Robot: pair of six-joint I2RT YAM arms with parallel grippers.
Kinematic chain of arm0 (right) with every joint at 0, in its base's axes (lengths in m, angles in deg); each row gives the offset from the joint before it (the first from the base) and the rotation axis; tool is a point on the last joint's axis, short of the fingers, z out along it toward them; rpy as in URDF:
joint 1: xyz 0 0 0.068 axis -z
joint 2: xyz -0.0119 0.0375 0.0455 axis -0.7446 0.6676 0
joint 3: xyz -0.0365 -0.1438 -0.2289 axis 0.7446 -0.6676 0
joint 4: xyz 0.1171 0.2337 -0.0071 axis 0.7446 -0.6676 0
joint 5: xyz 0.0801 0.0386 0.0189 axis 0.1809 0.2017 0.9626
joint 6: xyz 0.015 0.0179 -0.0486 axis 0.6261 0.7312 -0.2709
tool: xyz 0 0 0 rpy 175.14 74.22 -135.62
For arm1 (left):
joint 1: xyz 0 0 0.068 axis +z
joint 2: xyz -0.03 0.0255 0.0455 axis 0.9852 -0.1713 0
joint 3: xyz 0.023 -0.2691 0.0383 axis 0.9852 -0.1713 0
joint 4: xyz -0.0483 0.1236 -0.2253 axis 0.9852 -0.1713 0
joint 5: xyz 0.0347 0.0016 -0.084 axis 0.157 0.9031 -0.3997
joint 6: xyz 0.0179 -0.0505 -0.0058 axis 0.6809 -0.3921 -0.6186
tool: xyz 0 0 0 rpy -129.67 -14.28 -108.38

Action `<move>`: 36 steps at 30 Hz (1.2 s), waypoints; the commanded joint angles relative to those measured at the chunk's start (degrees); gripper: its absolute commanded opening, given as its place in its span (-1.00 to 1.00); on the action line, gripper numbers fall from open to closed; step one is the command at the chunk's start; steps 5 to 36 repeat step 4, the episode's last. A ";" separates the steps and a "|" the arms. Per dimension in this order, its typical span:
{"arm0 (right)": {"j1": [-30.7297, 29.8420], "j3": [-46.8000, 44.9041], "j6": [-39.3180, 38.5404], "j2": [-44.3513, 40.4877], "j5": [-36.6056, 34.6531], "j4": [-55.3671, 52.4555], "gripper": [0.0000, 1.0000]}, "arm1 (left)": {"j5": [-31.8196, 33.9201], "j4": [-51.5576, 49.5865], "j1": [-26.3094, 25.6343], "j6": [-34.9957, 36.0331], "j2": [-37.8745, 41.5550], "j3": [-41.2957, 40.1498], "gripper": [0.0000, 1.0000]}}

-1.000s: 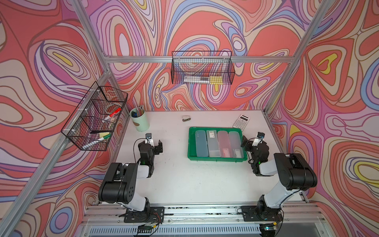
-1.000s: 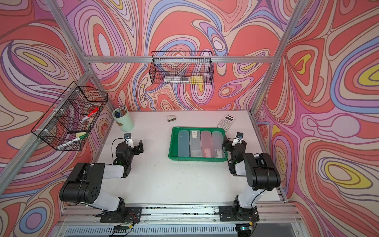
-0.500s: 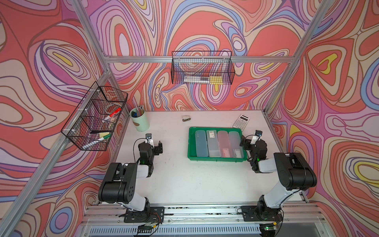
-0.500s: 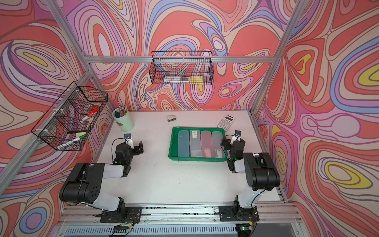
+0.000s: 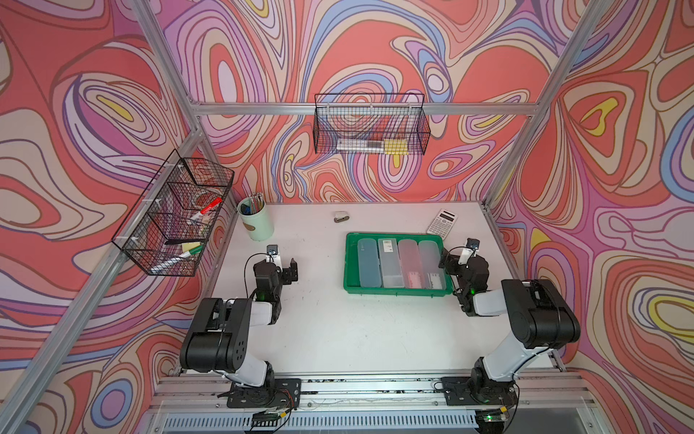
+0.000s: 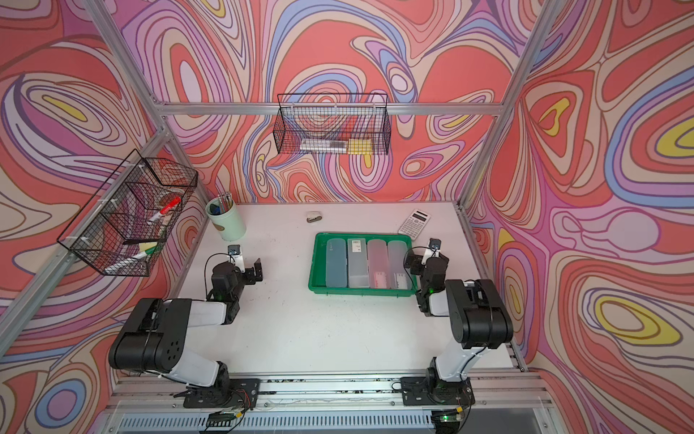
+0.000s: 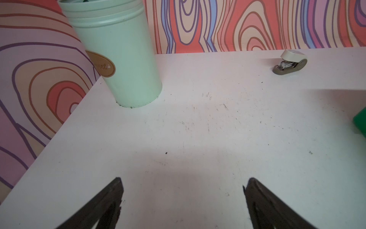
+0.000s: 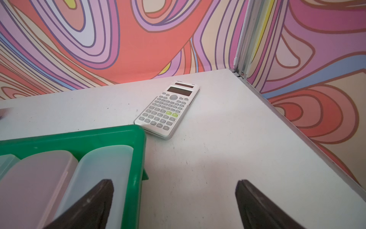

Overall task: Put the pencil case into the storage box
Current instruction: Reset both arms

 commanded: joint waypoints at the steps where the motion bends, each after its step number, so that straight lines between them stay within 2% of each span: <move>1: -0.27 0.58 -0.30 -0.03 0.37 -0.34 0.97 | -0.60 -0.99 0.13 -0.02 -0.16 0.41 0.99; 36: -0.21 0.58 -0.34 -0.04 0.31 -0.31 0.96 | -0.60 -0.69 0.09 -0.06 0.11 0.11 0.99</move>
